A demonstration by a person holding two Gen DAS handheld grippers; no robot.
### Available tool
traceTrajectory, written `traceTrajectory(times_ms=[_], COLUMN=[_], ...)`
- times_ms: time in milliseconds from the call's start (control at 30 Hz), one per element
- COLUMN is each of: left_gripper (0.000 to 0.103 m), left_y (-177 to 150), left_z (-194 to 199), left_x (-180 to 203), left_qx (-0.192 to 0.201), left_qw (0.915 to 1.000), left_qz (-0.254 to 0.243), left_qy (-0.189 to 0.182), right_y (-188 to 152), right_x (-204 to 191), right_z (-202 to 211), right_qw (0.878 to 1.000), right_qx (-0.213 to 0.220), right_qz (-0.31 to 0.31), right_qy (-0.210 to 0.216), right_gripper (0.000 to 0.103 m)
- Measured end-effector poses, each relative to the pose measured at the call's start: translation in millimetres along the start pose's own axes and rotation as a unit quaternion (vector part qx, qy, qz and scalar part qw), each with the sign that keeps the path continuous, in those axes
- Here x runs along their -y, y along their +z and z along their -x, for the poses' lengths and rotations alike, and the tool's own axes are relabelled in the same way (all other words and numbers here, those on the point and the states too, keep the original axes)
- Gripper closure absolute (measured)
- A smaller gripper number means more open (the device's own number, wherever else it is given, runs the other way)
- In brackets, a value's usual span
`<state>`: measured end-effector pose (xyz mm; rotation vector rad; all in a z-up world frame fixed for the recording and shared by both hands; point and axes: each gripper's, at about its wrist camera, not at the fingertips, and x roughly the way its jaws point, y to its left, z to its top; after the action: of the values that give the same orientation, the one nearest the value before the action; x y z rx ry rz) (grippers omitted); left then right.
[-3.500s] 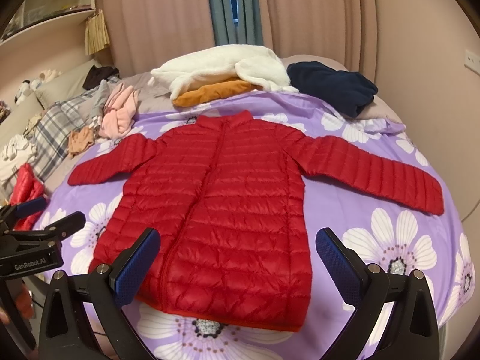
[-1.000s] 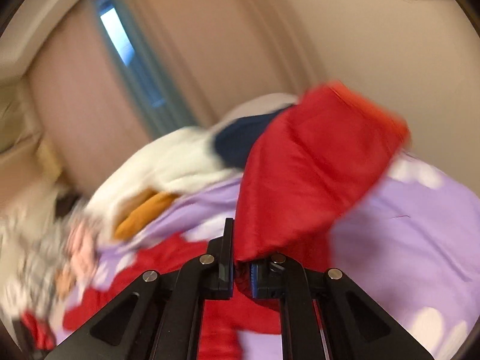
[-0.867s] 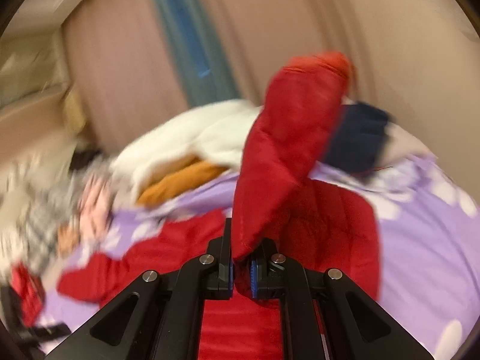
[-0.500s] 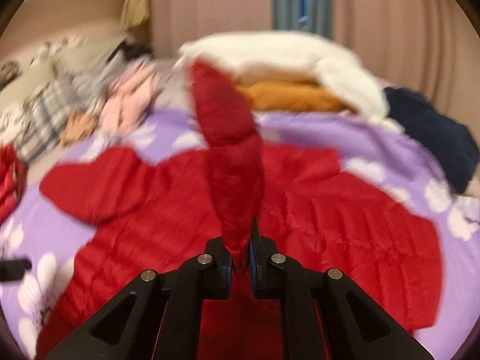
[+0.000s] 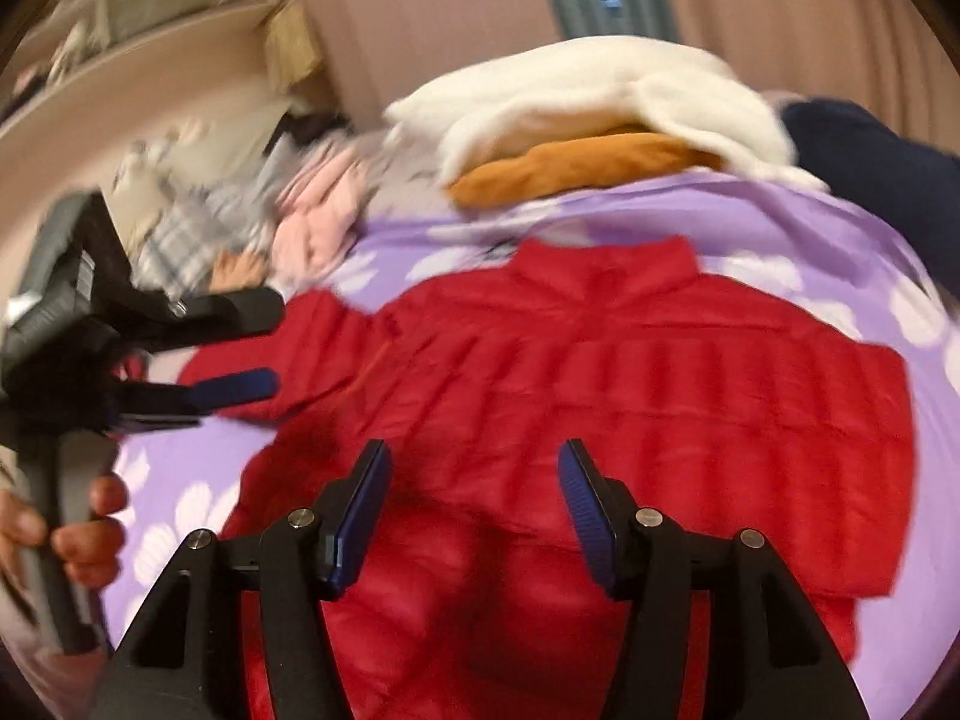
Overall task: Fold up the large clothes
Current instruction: 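Grasp the other red sleeve with the left gripper and fold it across the body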
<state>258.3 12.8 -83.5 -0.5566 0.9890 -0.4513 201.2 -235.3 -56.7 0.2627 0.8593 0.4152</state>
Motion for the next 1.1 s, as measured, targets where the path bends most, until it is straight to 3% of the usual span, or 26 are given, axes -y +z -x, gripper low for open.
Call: traceTrajectory(times_ms=[67,167,300,433,467,567,700,833,967,1100], left_gripper=[0.057,0.057,0.066,0.064,0.059,0.026,0.022,0.022,0.022,0.022], left_y=[1,-5,-19,-15,-13,-10,-11,-6,-8,-9], left_z=[-24,-54,-74,-62,-53,1,68,131,183,207], left_x=[-4,-21,-49,-53,-54,-59,-95,-162,-230,-270], left_qx=[-0.021,-0.041,-0.069,-0.070,-0.067,-0.013,0.051,0.103,0.156,0.192], left_qw=[0.9997,0.9959,0.9920,0.9933,0.9939,0.9966,0.9929,0.9783,0.9524,0.9322], left_qz=[0.005,0.010,0.028,0.032,0.040,0.049,0.086,0.158,0.249,0.298], left_qy=[0.013,0.080,0.102,0.086,0.078,0.065,0.064,0.085,0.083,0.074], right_y=[2,-4,-23,-32,-31,-24,-22,-28,-36,-43], right_x=[21,46,66,66,65,62,54,49,39,30], right_z=[-2,-8,-32,-42,-41,-29,-3,18,30,34], right_qw=[0.999,0.996,0.991,0.989,0.989,0.990,0.993,0.993,0.993,0.994], right_qx=[-0.002,-0.011,-0.059,-0.074,-0.074,-0.063,-0.033,-0.017,-0.011,-0.017], right_qz=[-0.023,-0.060,-0.088,-0.091,-0.092,-0.103,-0.097,-0.108,-0.110,-0.105], right_qy=[-0.040,-0.059,-0.077,-0.087,-0.089,-0.070,-0.059,-0.040,-0.033,-0.033], right_gripper=[0.049,0.057,0.057,0.057,0.057,0.057,0.056,0.056,0.056,0.056])
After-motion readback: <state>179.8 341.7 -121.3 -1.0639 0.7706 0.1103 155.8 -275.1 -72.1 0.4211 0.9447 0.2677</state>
